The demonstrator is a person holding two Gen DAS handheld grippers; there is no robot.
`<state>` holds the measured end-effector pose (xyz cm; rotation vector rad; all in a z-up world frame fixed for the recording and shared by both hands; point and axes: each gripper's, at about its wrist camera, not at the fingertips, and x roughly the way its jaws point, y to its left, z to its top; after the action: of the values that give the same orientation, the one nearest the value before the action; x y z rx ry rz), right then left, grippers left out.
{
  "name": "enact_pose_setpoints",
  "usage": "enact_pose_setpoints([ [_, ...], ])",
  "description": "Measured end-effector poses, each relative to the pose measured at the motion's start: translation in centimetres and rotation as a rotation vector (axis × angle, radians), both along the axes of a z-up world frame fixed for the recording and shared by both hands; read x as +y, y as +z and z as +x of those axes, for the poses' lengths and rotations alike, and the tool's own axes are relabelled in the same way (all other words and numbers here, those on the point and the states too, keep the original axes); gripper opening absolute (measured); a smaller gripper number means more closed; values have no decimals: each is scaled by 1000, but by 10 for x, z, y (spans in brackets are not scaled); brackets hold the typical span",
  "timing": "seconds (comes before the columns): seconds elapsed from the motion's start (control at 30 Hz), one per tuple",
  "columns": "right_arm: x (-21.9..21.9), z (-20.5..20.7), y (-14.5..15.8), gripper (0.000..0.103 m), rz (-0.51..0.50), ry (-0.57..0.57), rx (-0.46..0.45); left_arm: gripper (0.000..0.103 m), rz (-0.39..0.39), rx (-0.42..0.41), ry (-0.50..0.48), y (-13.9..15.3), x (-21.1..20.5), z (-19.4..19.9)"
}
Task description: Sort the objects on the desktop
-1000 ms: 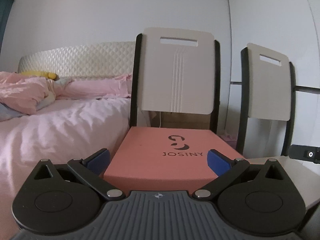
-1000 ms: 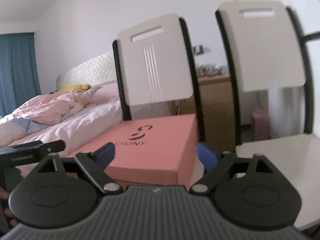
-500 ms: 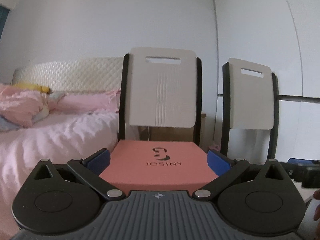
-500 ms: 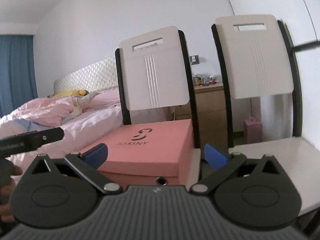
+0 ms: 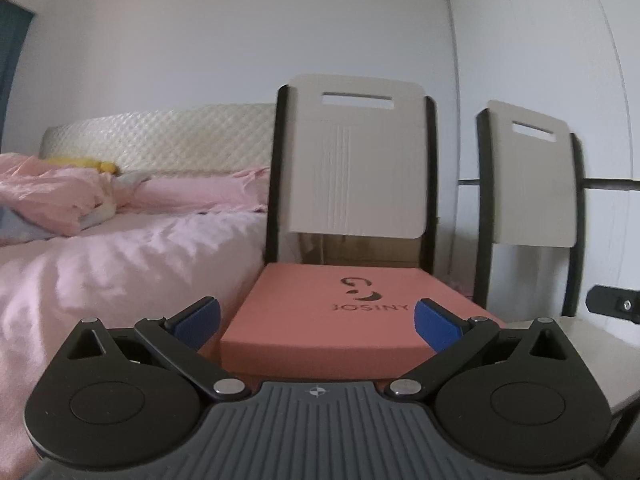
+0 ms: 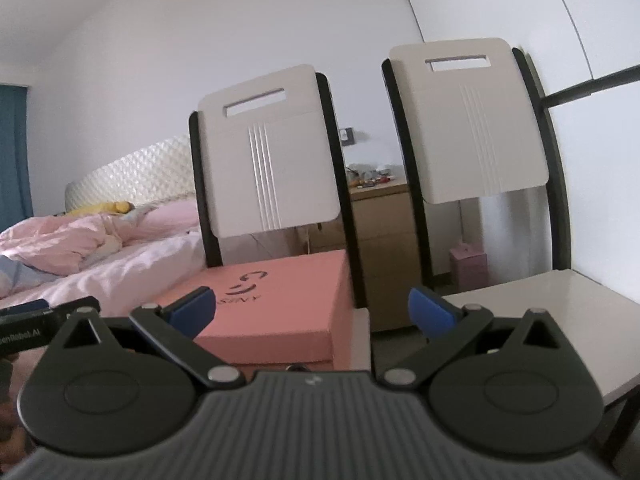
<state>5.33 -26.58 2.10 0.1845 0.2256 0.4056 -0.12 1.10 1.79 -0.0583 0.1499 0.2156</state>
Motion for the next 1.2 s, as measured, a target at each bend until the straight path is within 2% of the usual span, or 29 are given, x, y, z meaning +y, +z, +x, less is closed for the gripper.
enact_pose_setpoints([
  [0.4,19,9,-5,103,-54,58,42,103,48,18,11,-3,-7,2],
  [0.53,28,8,-7,103,-101,51,43,103,47,21,21,-4,-7,2],
  [1.2,30,5,-9,103,-129,25,33,103,73,41,48,-7,-10,4],
])
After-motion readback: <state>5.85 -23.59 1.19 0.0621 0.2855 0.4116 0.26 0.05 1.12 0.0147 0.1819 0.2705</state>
